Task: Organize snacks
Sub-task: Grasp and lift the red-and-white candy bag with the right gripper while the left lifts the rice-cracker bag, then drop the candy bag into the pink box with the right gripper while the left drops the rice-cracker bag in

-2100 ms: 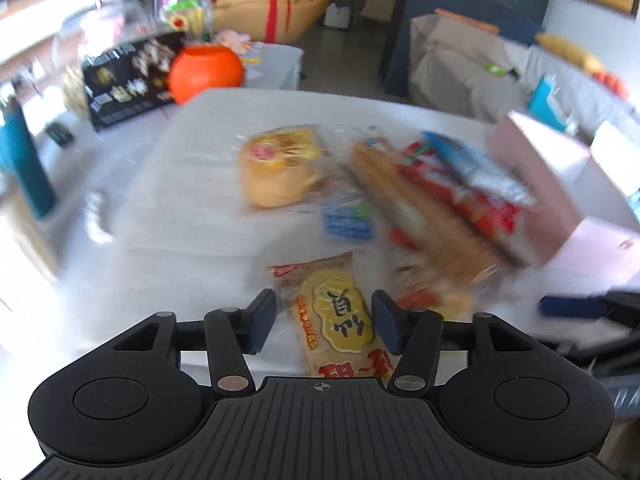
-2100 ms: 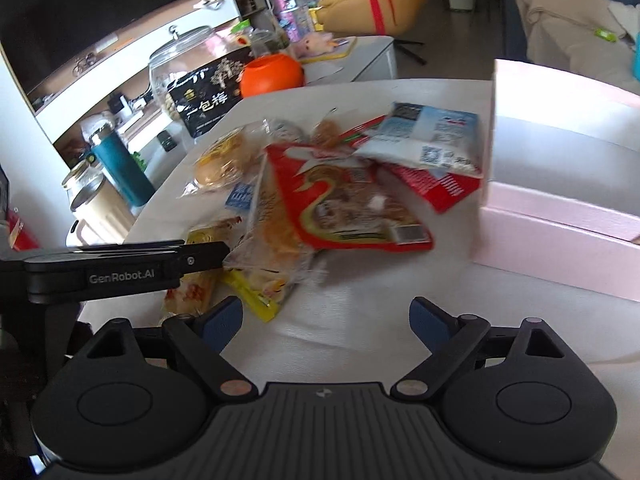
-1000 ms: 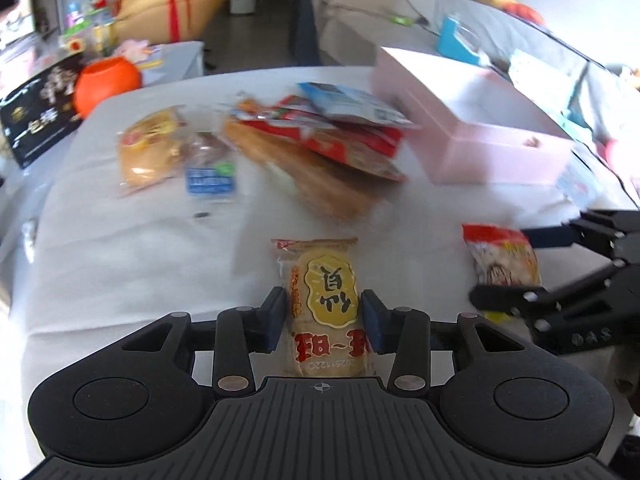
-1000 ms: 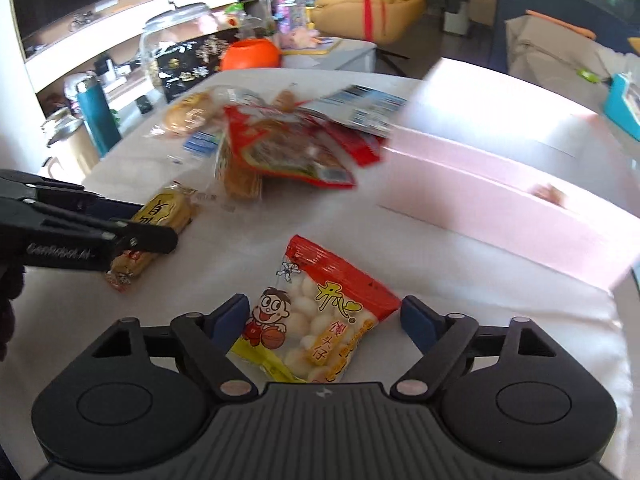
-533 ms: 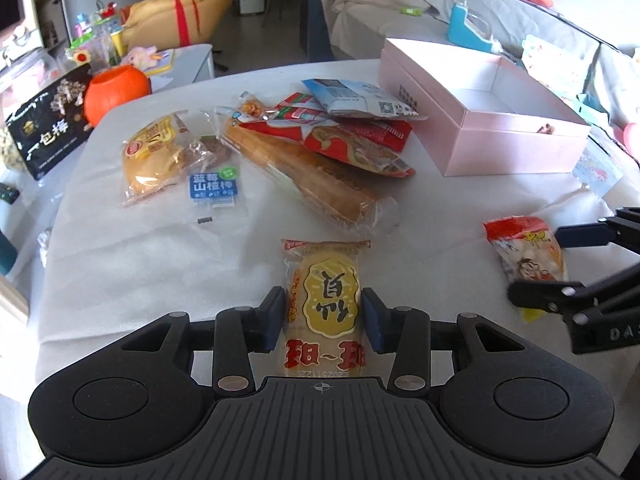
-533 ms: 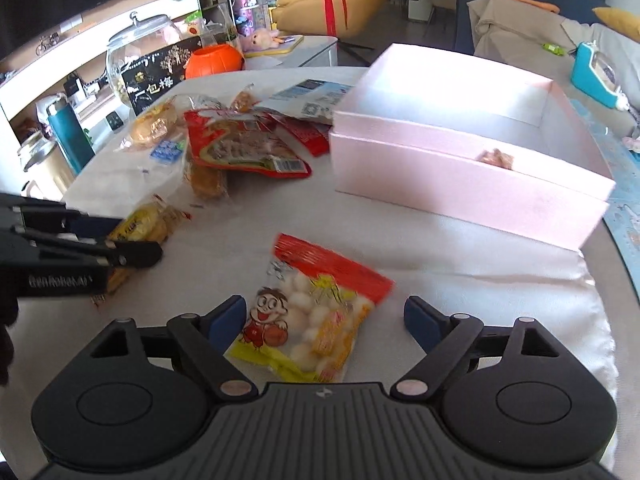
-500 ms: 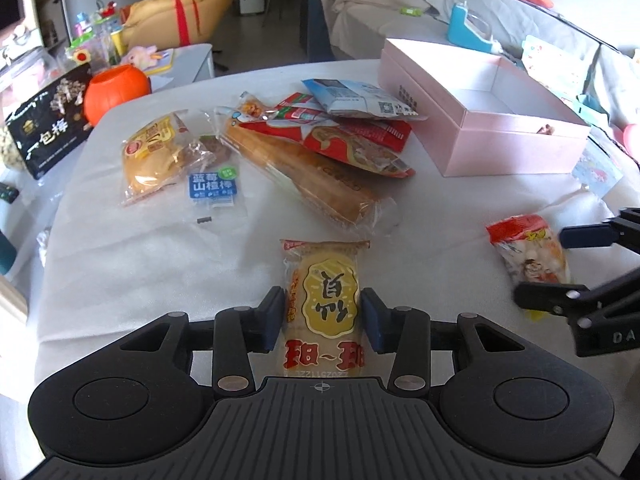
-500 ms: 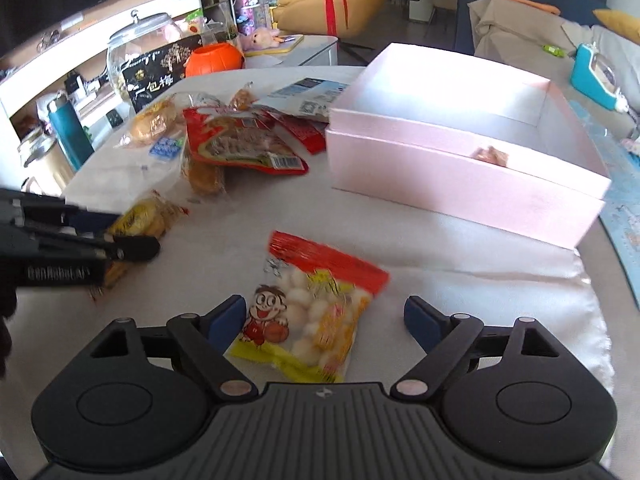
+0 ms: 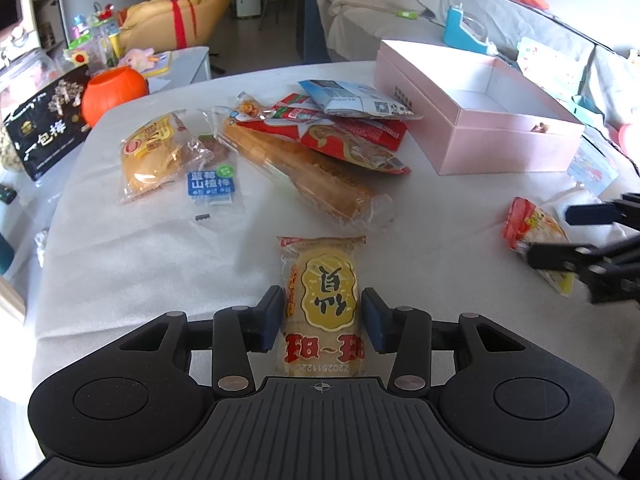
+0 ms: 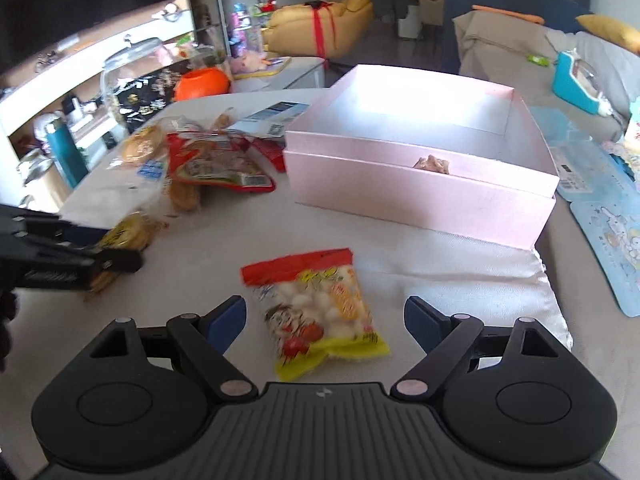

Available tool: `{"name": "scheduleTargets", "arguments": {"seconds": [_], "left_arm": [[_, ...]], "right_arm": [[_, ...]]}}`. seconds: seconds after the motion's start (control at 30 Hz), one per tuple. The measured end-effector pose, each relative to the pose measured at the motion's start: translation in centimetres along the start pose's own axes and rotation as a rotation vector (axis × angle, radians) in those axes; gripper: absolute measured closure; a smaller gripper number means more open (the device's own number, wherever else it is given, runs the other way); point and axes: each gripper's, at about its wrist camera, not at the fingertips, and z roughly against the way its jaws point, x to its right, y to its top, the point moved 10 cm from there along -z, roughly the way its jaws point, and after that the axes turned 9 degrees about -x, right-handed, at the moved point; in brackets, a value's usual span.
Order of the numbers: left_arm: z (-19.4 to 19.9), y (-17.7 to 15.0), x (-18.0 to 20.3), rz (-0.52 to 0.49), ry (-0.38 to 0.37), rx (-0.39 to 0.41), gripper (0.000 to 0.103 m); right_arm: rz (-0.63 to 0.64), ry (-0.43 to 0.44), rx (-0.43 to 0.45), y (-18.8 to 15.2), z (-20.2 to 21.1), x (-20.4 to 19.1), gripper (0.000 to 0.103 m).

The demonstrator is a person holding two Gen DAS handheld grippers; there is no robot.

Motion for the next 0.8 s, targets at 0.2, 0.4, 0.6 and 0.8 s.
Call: {"name": "scheduleTargets", "arguments": {"seconds": [0.2, 0.4, 0.6, 0.8], "left_arm": [[0.5, -0.5, 0.0, -0.023, -0.001, -0.005, 0.060], [2.5, -0.3, 2.0, -0.043, -0.092, 0.043, 0.063], [7.0, 6.5, 5.0, -0.075, -0.196, 0.207, 0.063], [6.1, 17.7, 8.2, -0.003, -0.420, 0.298, 0.056]], "right_arm": [[0.022, -0.013, -0.015, 0.3, -1.6, -0.9, 0.040], [0.069, -0.005, 0.007, 0.0, 1.0, -0.8, 0.051], [-0.005, -0.006, 0.130, 2.6, 5.8, 2.4, 0.051], [-0.061, -0.063, 0.284, 10.5, 8.3, 5.5, 0.042]]}}
